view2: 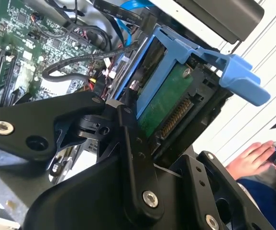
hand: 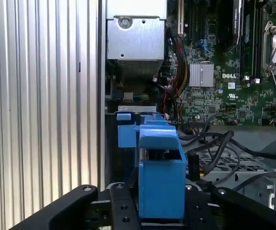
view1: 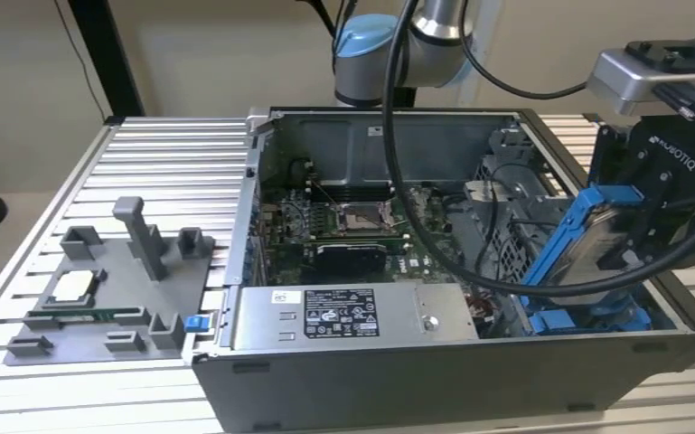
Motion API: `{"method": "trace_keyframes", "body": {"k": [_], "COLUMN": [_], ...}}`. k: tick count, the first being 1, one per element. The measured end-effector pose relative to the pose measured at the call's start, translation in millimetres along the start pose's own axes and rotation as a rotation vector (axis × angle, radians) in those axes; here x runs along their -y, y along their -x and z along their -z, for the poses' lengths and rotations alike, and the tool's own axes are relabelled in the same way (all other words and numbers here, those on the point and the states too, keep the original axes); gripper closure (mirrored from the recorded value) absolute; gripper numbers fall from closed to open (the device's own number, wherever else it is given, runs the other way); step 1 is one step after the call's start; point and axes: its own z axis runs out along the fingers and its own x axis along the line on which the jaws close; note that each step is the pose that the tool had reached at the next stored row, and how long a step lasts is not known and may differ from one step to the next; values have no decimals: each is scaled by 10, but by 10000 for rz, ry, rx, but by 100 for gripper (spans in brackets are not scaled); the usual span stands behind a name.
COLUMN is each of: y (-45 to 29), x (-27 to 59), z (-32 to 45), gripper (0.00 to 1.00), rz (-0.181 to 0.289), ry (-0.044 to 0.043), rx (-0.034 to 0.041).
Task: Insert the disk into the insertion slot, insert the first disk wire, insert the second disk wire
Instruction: 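Insert the disk into the insertion slot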
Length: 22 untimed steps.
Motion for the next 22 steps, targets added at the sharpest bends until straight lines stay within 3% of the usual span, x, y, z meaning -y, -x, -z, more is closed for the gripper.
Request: {"method": "trace_keyframes", "body": {"k": [14, 20, 21, 22], "y": [-1, -1, -1, -1], "x": [5, 6, 6, 6], "z": [-136, -144, -144, -144], "gripper": [100, 100, 0, 0], "rz": [0, 1, 0, 0], "ry": [0, -1, -1, 0], "rx": [3, 5, 4, 3]}}
